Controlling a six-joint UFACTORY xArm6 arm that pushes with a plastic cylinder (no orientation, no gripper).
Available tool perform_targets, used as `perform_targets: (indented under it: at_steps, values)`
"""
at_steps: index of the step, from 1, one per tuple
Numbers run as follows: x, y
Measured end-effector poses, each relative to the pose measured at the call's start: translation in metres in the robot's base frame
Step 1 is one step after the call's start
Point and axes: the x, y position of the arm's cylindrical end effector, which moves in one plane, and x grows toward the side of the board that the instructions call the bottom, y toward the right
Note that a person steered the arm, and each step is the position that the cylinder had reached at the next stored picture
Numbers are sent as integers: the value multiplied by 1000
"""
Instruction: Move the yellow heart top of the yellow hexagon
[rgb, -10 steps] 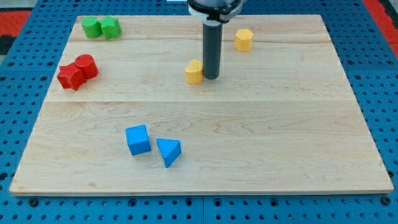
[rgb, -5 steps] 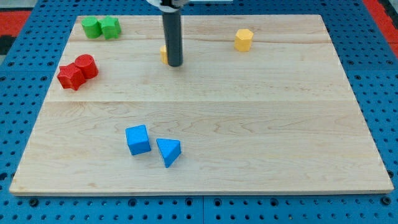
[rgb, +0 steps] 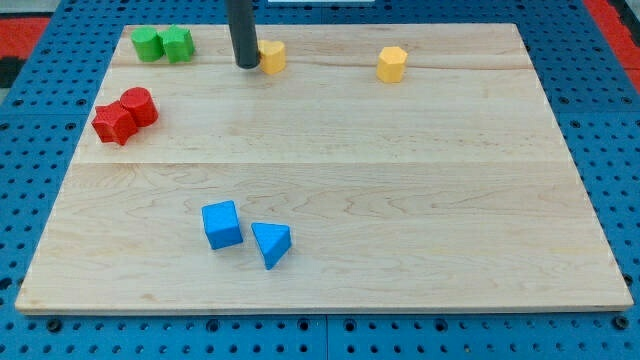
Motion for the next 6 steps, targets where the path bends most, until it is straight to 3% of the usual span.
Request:
perform_targets:
  at_steps: [6]
  values:
    - [-11,126]
